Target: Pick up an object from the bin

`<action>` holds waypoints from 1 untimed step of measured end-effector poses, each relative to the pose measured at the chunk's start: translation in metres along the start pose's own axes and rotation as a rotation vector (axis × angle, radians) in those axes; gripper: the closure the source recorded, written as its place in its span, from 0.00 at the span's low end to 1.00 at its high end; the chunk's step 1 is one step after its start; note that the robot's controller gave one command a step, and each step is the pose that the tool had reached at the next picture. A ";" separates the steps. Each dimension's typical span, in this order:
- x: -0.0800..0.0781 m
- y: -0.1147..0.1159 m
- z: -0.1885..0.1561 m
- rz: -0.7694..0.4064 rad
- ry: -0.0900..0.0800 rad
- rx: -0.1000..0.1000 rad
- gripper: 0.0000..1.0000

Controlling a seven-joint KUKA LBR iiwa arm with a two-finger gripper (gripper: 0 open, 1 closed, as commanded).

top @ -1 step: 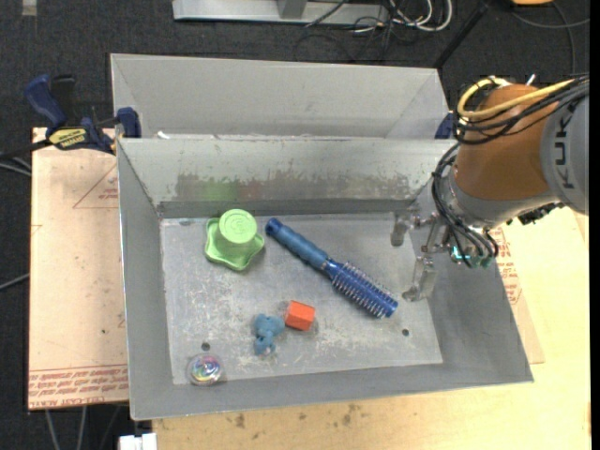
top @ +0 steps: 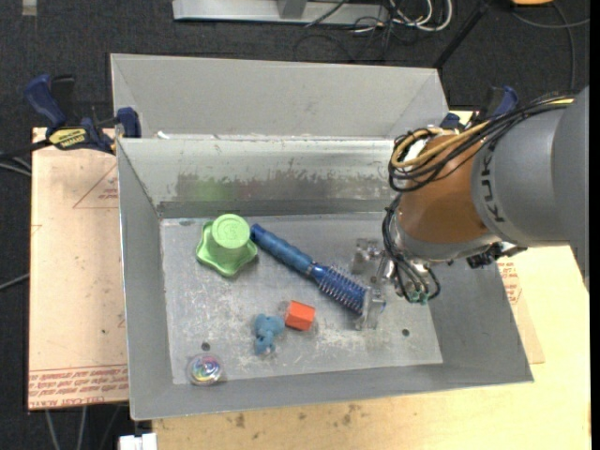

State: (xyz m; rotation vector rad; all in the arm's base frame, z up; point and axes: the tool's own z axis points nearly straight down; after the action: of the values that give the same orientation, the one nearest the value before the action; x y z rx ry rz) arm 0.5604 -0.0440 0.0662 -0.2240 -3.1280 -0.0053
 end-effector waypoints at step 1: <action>0.030 0.048 -0.035 0.057 -0.006 -0.001 0.00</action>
Offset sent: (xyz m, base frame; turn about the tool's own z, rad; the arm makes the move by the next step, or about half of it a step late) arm -0.0228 0.0475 0.0338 0.0627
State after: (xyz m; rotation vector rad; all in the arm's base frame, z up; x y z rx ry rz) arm 0.5375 0.0077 0.1011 -0.3133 -3.1266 -0.0057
